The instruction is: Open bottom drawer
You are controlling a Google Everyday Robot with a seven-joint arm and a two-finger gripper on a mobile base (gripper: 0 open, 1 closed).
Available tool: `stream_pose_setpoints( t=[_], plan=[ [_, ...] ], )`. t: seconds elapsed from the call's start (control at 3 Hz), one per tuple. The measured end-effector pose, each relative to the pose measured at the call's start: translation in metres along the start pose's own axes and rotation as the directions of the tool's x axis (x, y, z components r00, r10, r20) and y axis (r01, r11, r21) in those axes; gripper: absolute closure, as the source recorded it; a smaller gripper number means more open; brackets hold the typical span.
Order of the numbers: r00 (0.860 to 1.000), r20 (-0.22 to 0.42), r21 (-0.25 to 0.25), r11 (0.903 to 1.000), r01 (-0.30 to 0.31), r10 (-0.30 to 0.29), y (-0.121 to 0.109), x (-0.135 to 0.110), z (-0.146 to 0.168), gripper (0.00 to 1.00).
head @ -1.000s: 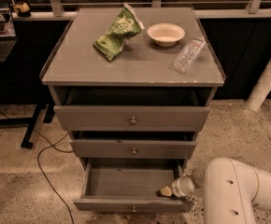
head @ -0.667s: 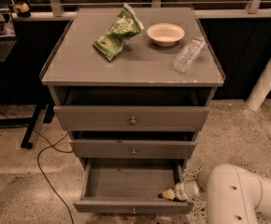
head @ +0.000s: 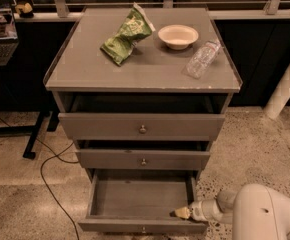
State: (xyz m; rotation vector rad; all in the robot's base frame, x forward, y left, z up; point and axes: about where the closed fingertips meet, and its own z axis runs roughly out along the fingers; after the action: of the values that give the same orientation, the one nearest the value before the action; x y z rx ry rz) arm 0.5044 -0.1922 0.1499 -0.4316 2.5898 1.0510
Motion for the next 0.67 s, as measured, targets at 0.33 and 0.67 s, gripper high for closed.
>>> stream_pose_setpoints(
  t=[0.33, 0.67],
  plan=[
    [1.0, 0.0, 0.0, 1.0, 0.0, 0.0, 0.003, -0.002, -0.002, 0.58],
    [0.995, 0.082, 0.02, 0.9984, 0.053, -0.054, 0.013, -0.03, -0.021, 0.35]
  ],
)
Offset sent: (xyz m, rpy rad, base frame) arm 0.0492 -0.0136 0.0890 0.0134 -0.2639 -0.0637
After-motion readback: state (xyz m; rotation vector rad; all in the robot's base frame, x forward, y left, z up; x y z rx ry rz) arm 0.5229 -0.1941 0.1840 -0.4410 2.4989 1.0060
